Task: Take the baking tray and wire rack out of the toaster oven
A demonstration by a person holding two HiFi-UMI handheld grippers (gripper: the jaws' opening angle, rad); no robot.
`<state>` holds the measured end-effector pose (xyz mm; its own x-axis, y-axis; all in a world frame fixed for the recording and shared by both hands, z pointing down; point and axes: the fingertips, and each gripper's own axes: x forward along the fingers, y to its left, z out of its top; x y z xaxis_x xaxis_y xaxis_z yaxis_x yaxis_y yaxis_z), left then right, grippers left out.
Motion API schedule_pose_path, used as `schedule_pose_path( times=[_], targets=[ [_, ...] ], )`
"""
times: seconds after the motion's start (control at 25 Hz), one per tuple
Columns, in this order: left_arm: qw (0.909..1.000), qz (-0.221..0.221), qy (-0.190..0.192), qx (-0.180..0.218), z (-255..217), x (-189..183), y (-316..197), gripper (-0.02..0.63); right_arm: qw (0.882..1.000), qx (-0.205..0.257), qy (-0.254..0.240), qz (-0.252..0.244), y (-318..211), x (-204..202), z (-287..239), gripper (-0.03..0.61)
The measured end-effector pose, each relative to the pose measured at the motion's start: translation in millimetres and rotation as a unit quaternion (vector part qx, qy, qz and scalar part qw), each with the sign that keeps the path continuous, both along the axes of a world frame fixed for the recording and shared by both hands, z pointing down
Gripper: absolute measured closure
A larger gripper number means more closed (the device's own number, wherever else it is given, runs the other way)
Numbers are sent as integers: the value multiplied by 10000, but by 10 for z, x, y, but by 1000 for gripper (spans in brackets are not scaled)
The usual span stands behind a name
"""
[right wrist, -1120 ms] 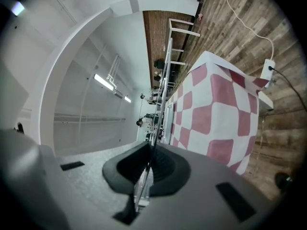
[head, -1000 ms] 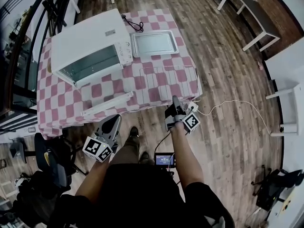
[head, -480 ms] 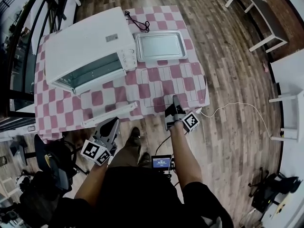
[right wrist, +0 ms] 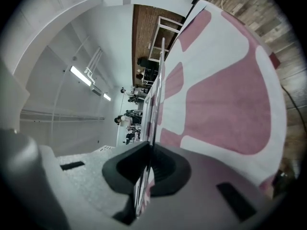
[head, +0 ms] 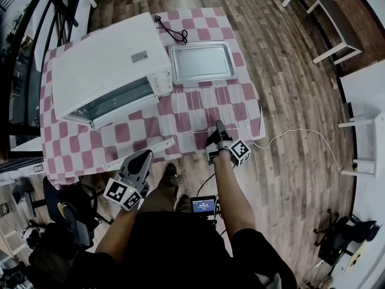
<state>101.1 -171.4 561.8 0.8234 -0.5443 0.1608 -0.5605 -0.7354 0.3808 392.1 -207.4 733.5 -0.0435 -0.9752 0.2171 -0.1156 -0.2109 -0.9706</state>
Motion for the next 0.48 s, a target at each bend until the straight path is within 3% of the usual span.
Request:
schedule_pose_path(
  times=[0.28, 0.36, 0.48],
  targets=[
    [9998, 35, 157, -88, 14, -19, -46, 621, 9976, -659, 81, -184, -53, -58, 42, 566],
    [9997, 43, 214, -122, 11, -32, -45, 621, 9959, -854, 266, -149, -55, -37, 26, 530],
    [9994, 61, 316, -135, -5, -34, -58, 621, 9912, -1207, 524, -116, -78, -16, 14, 382]
  ],
)
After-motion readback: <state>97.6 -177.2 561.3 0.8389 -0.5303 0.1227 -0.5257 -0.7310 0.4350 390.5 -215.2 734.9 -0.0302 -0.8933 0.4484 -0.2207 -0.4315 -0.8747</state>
